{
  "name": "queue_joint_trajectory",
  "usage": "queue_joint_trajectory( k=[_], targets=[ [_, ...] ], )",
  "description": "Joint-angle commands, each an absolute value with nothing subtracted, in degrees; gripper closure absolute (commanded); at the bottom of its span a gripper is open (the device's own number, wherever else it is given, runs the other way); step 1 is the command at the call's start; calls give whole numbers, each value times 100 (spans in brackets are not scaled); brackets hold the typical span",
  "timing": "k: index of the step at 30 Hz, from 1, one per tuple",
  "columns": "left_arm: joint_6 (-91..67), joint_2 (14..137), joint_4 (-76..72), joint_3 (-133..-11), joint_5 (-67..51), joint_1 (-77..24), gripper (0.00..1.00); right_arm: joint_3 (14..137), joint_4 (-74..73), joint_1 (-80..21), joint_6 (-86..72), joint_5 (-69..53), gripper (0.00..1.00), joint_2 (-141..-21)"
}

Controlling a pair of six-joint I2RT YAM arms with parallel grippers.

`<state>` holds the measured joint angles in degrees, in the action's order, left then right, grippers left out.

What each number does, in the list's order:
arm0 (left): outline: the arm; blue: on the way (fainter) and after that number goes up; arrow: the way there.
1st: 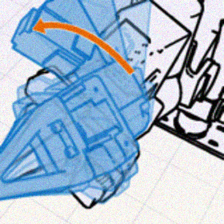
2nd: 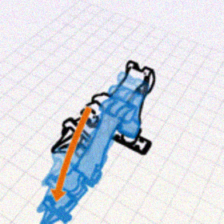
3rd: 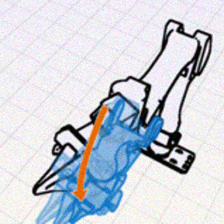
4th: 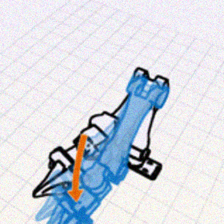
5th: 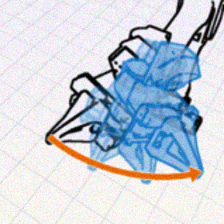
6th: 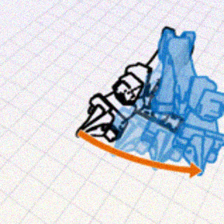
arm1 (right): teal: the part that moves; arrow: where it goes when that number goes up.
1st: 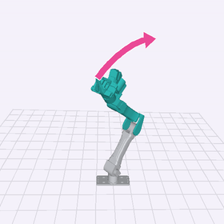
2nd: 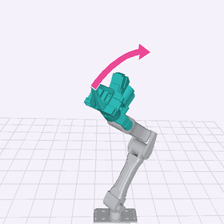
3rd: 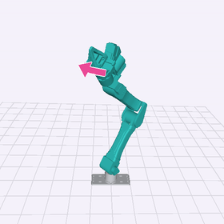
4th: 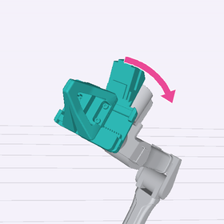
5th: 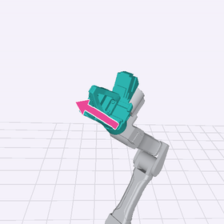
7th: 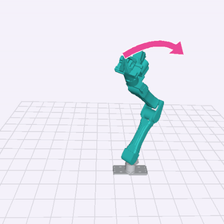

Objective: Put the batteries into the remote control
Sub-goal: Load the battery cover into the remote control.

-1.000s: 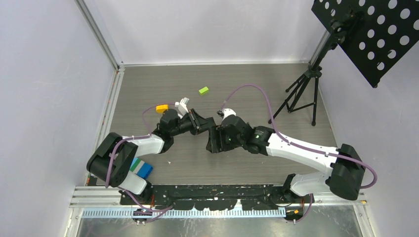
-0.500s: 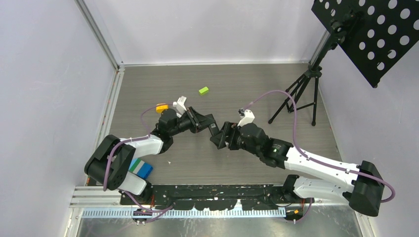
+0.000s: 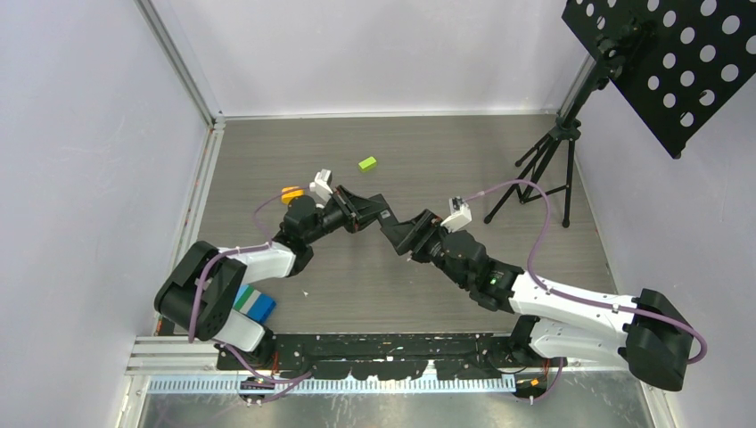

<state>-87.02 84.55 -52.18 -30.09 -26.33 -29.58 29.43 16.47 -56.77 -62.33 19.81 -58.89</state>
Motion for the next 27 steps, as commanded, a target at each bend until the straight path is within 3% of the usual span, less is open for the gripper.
queue_joint_trajectory(
  k=[1,17,27],
  targets=[
    [-9026,8477,-5814,-3266,-2575,-2953,100,2834,2480,-5669,-6424,2449,26,-5841],
    [-9494,8283,-5943,-3258,-2655,-2953,100,2443,3700,-5652,-6602,2643,71,-6245],
    [-9978,8310,-6474,-3188,-2787,-3016,100,2475,4608,-5604,-6592,2501,73,-6890]
  ],
)
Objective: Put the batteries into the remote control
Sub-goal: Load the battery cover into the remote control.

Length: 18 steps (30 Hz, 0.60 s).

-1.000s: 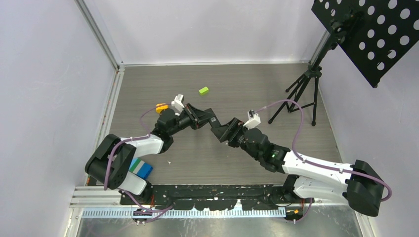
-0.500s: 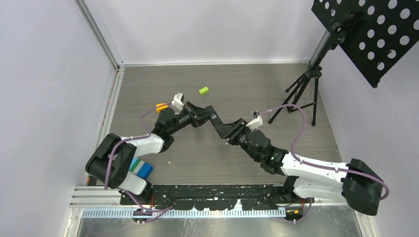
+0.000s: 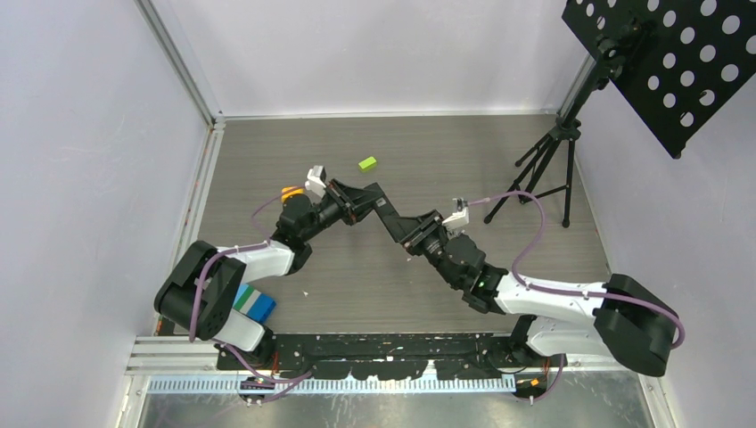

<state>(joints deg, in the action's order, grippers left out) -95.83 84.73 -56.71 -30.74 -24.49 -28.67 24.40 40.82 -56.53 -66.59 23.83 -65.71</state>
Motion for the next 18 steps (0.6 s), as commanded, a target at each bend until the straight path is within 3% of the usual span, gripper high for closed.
queue_joint_trajectory(
  k=[1,18],
  targets=[
    [-10010,8295,-6517,-3167,-2792,-3029,100,2490,4697,-5587,-6596,2470,74,-6971],
    [-10060,8148,-6614,-2995,-2920,-3388,100,2936,5279,-4941,-6600,1694,77,-7809]
  ],
)
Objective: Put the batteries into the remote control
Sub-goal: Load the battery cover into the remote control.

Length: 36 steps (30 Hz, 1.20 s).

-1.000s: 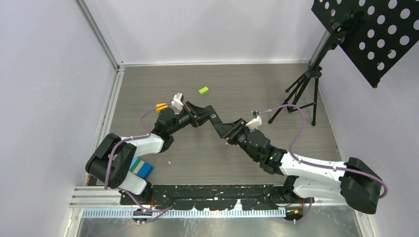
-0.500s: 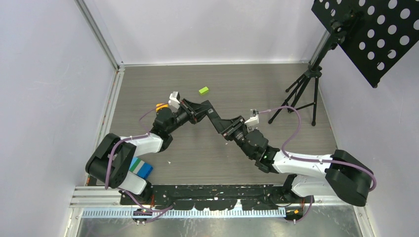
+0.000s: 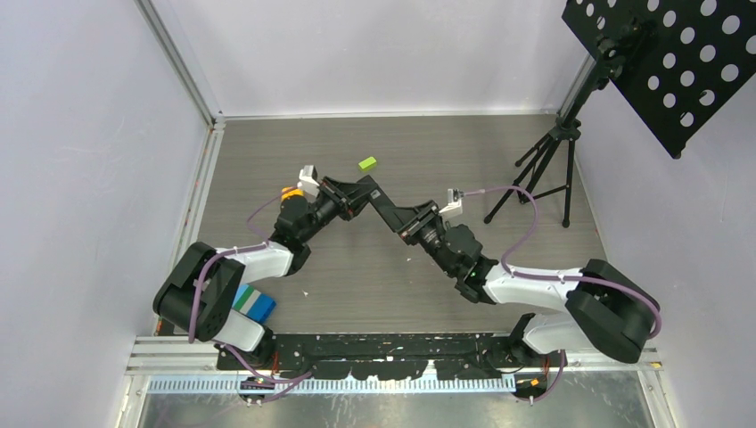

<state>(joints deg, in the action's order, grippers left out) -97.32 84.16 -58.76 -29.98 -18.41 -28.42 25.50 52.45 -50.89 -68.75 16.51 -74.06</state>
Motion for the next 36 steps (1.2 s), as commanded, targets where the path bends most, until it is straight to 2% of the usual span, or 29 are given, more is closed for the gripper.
queue_joint_trajectory(
  k=[1,9,15,17,19,21,24,36],
  targets=[
    [-10061,8157,-6618,-2992,-2913,-3423,100,2977,5342,-4925,-6588,1640,77,-7893],
    [-10002,8205,-6648,-2932,-2806,-3500,100,3190,5517,-4720,-6592,1281,76,-8257],
    [-9018,8108,-6044,-2564,-3089,-2391,100,3408,4404,-4475,-6356,646,71,-7867],
    [-8628,8142,-5836,-2681,-3464,-2154,100,3492,4104,-4420,-6193,314,61,-7719],
    [-8414,8219,-5739,-2821,-3751,-2102,100,3599,3828,-4391,-6011,-37,47,-7581],
    [-8249,8339,-5832,-2950,-4052,-2069,100,3674,3635,-4385,-5849,-384,28,-7421],
    [-8051,8374,-5814,-3001,-4267,-2027,100,3699,3457,-4344,-5692,-712,18,-7196],
    [-7433,7897,-5728,-3201,-5264,-1995,100,3854,2576,-4140,-4707,-3183,18,-6960]
  ],
)
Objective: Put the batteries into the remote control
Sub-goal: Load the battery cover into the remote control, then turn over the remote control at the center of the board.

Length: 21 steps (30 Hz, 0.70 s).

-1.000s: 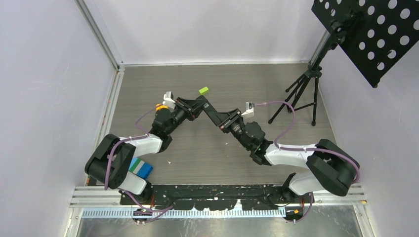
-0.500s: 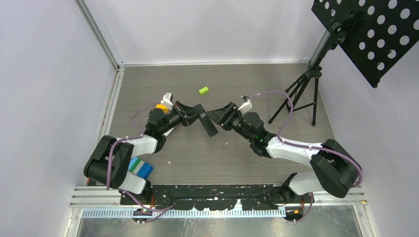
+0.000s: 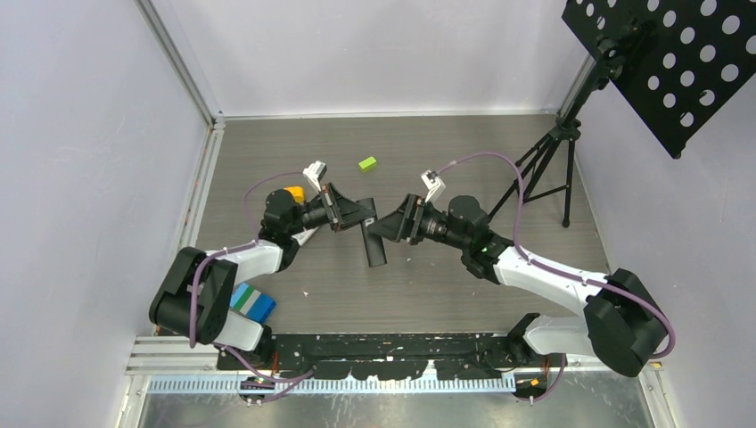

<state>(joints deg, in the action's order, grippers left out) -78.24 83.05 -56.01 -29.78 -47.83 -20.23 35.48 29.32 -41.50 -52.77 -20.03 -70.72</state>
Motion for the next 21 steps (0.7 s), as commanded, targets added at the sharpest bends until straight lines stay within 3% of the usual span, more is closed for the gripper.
queue_joint_trajectory(
  k=[1,10,14,15,18,21],
  targets=[
    [-7399,7851,-5722,-3203,-5316,-1995,100,3864,2473,-4140,-4630,-3317,19,-6992],
    [-7252,7523,-5730,-3151,-5432,-1995,100,3856,3046,-4227,-4610,-3752,46,-7454],
    [-7187,7379,-5746,-3065,-5300,-1995,100,3881,3515,-4270,-4871,-3946,63,-7704],
    [-7106,7338,-5696,-3059,-5254,-1995,99,3836,3674,-4271,-4990,-3957,72,-7734],
    [-6653,7201,-5079,-3076,-5099,-1995,85,3811,3791,-4271,-5205,-3726,92,-7749],
    [-5942,6998,-4080,-3078,-4706,-1995,55,3879,3365,-4266,-5214,-3146,99,-7629]
  ],
)
